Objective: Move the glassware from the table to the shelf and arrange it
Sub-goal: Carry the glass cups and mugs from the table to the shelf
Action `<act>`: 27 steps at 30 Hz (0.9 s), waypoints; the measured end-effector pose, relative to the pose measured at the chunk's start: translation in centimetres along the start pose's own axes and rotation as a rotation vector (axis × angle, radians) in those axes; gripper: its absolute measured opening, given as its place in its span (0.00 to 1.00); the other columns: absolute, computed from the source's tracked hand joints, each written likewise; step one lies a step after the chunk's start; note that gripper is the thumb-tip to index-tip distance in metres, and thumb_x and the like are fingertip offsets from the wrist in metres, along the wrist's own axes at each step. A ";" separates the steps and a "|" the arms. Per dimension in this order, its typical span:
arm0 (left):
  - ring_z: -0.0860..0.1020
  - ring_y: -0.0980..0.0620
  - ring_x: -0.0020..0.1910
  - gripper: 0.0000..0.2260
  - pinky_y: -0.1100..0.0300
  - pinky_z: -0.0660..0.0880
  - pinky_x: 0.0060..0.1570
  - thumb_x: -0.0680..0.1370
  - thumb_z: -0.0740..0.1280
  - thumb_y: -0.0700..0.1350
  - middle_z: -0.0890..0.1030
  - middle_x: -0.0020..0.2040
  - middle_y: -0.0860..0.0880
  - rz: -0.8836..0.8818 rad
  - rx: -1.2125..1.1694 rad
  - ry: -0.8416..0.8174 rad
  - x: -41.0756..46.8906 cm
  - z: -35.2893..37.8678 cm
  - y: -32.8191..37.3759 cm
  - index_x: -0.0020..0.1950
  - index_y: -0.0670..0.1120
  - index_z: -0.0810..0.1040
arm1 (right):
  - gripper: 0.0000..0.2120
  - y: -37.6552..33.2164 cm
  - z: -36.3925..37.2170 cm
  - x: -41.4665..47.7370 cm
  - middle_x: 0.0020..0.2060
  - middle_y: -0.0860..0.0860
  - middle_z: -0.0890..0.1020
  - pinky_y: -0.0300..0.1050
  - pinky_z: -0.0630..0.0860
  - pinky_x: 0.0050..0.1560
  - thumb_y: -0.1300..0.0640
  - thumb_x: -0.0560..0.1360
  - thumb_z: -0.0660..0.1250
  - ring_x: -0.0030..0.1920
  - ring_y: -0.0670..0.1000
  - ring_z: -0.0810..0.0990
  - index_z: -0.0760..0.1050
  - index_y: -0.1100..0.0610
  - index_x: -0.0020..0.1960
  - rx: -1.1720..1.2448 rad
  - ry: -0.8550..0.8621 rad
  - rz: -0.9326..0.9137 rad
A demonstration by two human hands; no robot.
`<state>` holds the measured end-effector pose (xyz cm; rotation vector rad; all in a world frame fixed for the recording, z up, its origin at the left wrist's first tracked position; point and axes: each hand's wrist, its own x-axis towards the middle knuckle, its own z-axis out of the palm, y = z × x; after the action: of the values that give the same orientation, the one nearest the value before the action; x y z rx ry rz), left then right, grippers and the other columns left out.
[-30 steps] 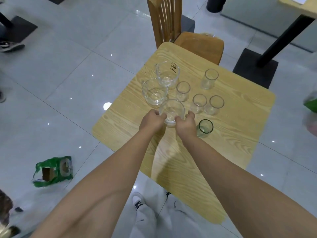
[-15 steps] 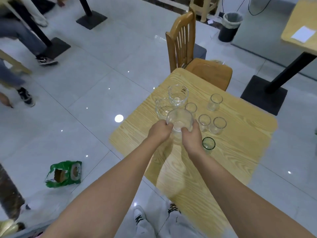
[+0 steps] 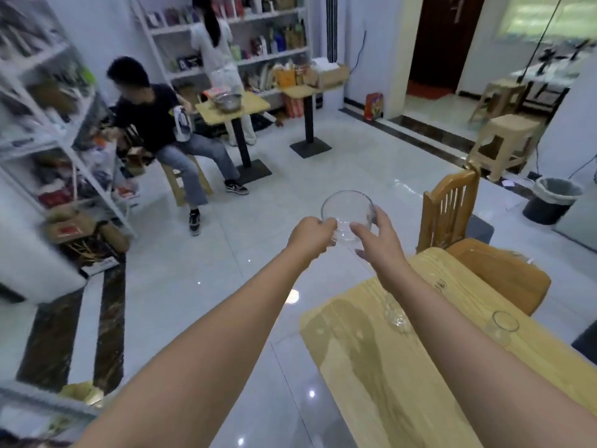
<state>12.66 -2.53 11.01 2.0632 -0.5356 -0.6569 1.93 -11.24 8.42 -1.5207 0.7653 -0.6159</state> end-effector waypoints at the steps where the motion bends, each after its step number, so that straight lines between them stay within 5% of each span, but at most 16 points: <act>1: 0.70 0.48 0.29 0.12 0.61 0.67 0.32 0.76 0.60 0.50 0.83 0.40 0.44 -0.020 -0.033 0.037 -0.2 -1.6 0.2 0.40 0.43 0.75 | 0.33 -0.9 1.1 0.2 0.72 0.46 0.66 0.59 0.74 0.65 0.47 0.75 0.68 0.69 0.54 0.70 0.59 0.45 0.76 0.048 -0.047 0.005; 9: 0.68 0.50 0.30 0.16 0.61 0.64 0.29 0.75 0.63 0.56 0.78 0.33 0.47 -0.128 -0.171 0.382 -4.7 -16.7 -0.4 0.47 0.43 0.77 | 0.35 -9.2 12.9 -1.3 0.69 0.53 0.71 0.52 0.82 0.54 0.50 0.74 0.73 0.60 0.57 0.80 0.62 0.48 0.76 0.314 -0.461 -0.015; 12: 0.74 0.50 0.35 0.23 0.59 0.69 0.35 0.77 0.59 0.62 0.81 0.39 0.48 -0.125 -0.031 0.360 -6.2 -17.9 -0.7 0.53 0.43 0.77 | 0.29 -9.8 14.3 -1.0 0.63 0.54 0.76 0.52 0.83 0.51 0.52 0.73 0.74 0.56 0.58 0.83 0.68 0.50 0.71 0.371 -0.492 0.034; 15: 0.79 0.48 0.46 0.25 0.56 0.73 0.45 0.78 0.57 0.64 0.80 0.47 0.48 -0.078 0.025 0.483 -10.9 -22.5 -1.9 0.57 0.45 0.76 | 0.37 -12.0 18.8 -3.6 0.67 0.56 0.75 0.51 0.83 0.48 0.48 0.68 0.77 0.55 0.59 0.84 0.67 0.49 0.73 0.364 -0.671 0.059; 19: 0.76 0.53 0.57 0.39 0.51 0.76 0.58 0.63 0.73 0.68 0.76 0.61 0.52 0.004 0.099 0.570 -17.2 -28.3 -5.2 0.67 0.51 0.69 | 0.36 -14.6 24.9 -8.4 0.67 0.54 0.72 0.51 0.83 0.48 0.52 0.73 0.74 0.53 0.60 0.84 0.62 0.52 0.76 0.385 -0.835 0.091; 22: 0.75 0.53 0.61 0.47 0.50 0.76 0.60 0.55 0.77 0.66 0.74 0.64 0.53 -0.017 0.150 0.696 -21.7 -32.1 -6.9 0.70 0.53 0.65 | 0.35 -16.5 29.1 -12.3 0.67 0.57 0.74 0.51 0.83 0.46 0.51 0.71 0.76 0.53 0.62 0.84 0.65 0.52 0.74 0.396 -0.967 0.097; 27: 0.74 0.50 0.58 0.43 0.48 0.76 0.56 0.59 0.76 0.64 0.72 0.62 0.51 -0.150 0.253 1.011 -29.3 -37.7 -9.8 0.68 0.52 0.64 | 0.35 -19.1 36.2 -20.7 0.63 0.53 0.77 0.55 0.83 0.51 0.50 0.72 0.75 0.53 0.60 0.84 0.65 0.49 0.75 0.373 -1.145 0.019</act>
<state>15.12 43.08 27.89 2.3516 0.1365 0.4284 18.49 28.10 25.17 -1.2352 -0.2130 0.1763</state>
